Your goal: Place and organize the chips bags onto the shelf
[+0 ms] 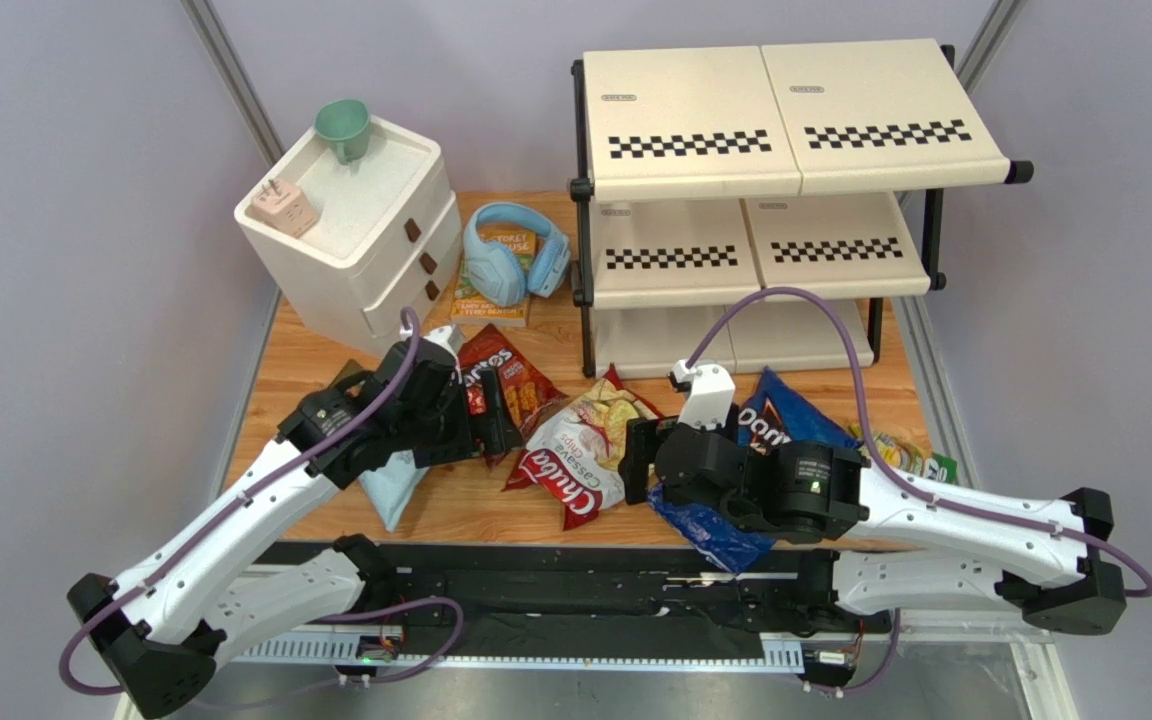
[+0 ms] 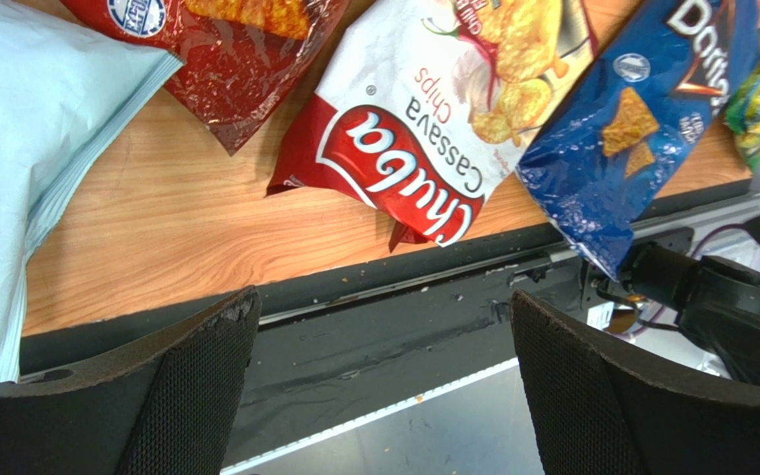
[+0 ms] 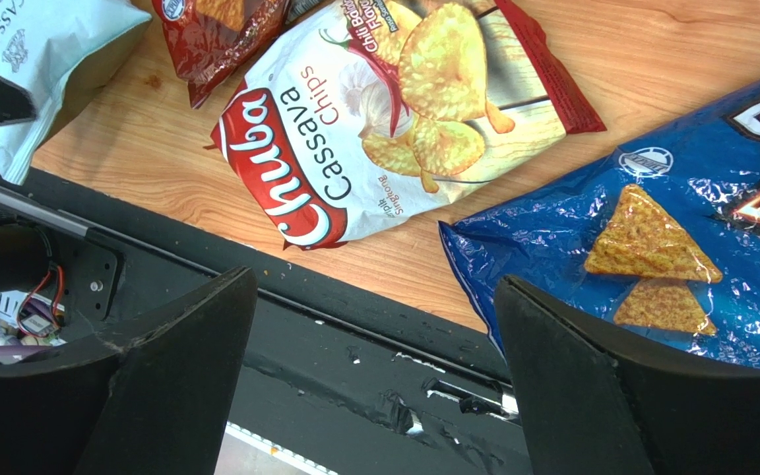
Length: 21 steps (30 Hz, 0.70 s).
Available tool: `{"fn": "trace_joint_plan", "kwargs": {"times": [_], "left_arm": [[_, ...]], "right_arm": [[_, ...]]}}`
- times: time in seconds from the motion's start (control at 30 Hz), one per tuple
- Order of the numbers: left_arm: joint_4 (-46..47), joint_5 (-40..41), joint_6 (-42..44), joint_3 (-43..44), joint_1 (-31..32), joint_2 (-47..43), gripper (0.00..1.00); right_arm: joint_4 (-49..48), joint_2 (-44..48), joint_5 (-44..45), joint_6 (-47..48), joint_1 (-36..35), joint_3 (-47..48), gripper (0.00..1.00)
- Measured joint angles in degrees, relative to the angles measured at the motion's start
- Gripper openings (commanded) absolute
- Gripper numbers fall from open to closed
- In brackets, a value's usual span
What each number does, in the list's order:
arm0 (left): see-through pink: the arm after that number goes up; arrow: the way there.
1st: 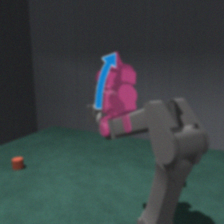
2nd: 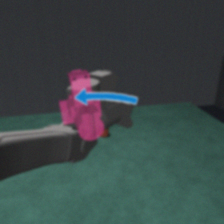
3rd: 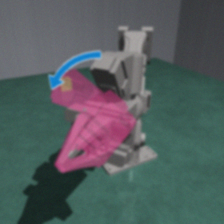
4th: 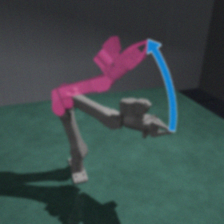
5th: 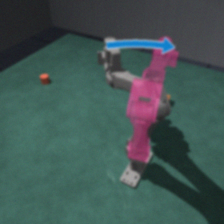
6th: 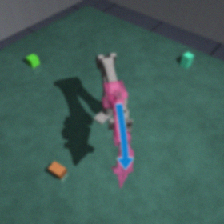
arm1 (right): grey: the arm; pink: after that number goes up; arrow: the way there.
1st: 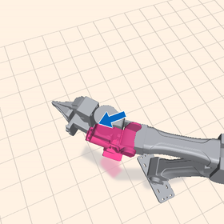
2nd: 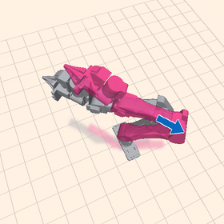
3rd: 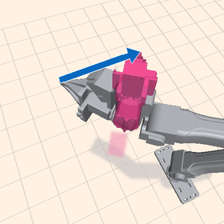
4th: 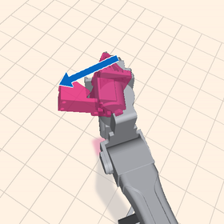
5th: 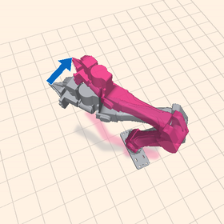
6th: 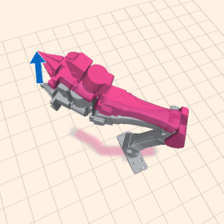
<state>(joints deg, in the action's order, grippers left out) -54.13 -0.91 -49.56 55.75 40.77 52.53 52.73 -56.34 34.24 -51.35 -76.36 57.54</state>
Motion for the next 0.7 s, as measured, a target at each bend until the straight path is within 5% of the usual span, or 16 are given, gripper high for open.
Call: {"fn": "trace_joint_plan", "kwargs": {"times": [0.27, 0.7], "left_arm": [[0.7, 0.0, 0.1, -0.6, 0.0, -3.7, 0.99], [1.9, -1.8, 1.0, -1.0, -1.4, -0.7, 0.98]], "right_arm": [[-1.3, -1.8, -3.2, 1.7, 4.2, 0.0, 0.94], [4.8, 15.8, -12.9, 5.1, 41.2, -0.6, 0.93]]}}
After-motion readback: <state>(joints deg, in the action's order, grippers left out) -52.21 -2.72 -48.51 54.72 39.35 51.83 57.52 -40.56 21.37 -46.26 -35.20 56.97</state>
